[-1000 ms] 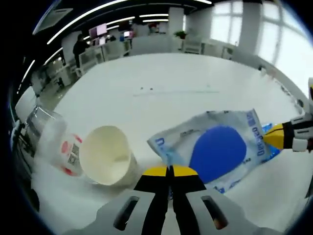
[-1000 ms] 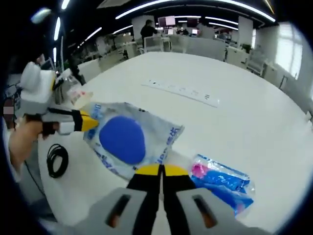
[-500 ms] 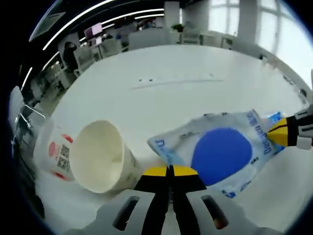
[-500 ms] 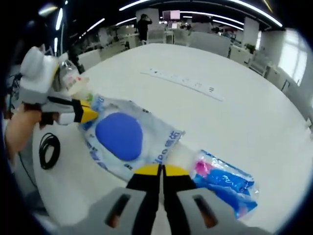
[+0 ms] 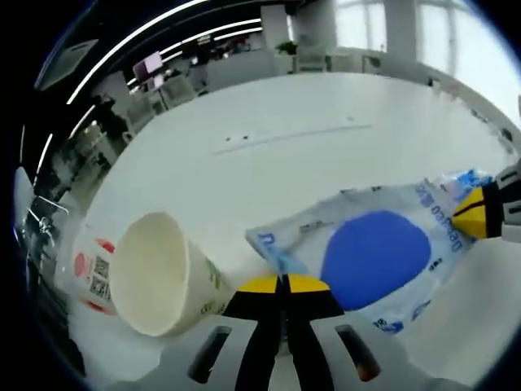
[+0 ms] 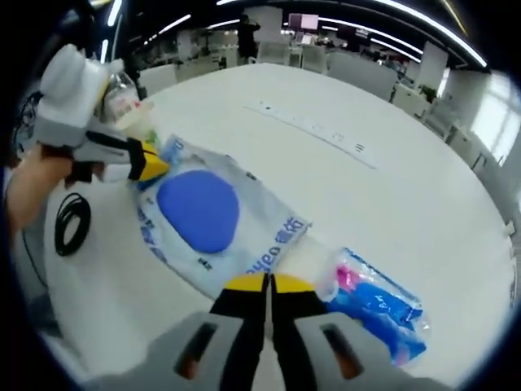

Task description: Arrange the tabletop items into an orderly group along one side of the table until the central work area is clear of visible clutter.

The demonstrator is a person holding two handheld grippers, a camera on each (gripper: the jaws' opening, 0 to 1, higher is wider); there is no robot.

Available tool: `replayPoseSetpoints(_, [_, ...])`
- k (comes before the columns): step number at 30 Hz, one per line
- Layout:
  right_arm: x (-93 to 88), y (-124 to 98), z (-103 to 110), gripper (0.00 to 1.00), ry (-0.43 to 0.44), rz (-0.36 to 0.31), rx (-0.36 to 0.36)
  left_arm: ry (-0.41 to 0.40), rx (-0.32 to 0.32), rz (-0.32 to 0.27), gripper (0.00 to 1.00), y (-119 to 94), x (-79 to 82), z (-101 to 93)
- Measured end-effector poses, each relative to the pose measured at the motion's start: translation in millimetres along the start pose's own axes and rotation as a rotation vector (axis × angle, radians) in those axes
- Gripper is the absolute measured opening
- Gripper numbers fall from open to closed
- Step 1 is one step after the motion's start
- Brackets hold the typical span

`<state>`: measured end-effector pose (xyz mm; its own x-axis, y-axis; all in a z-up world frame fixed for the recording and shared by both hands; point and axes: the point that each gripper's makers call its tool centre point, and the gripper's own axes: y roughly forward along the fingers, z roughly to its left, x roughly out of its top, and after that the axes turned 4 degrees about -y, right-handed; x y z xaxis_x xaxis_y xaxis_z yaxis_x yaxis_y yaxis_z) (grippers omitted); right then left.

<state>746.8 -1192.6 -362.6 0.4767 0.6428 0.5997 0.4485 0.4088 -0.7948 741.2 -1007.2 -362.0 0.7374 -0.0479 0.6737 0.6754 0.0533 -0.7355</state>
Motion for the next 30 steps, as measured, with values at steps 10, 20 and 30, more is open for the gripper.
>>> replayPoseSetpoints(10, [-4.0, 4.3, 0.2, 0.0, -0.039, 0.017, 0.009, 0.023, 0.026, -0.026, 0.0, 3.3, -3.2, -1.9])
replayPoseSetpoints(20, [-4.8, 6.1, -0.1, 0.0, -0.062, 0.029, 0.014, 0.058, 0.056, -0.049, 0.0, 4.2, -3.0, -1.7])
replayPoseSetpoints(30, [46.5, -26.2, -4.4, 0.08, -0.114, -0.191, -0.094, 0.066, 0.068, -0.053, 0.0, 4.3, -2.6, -1.6])
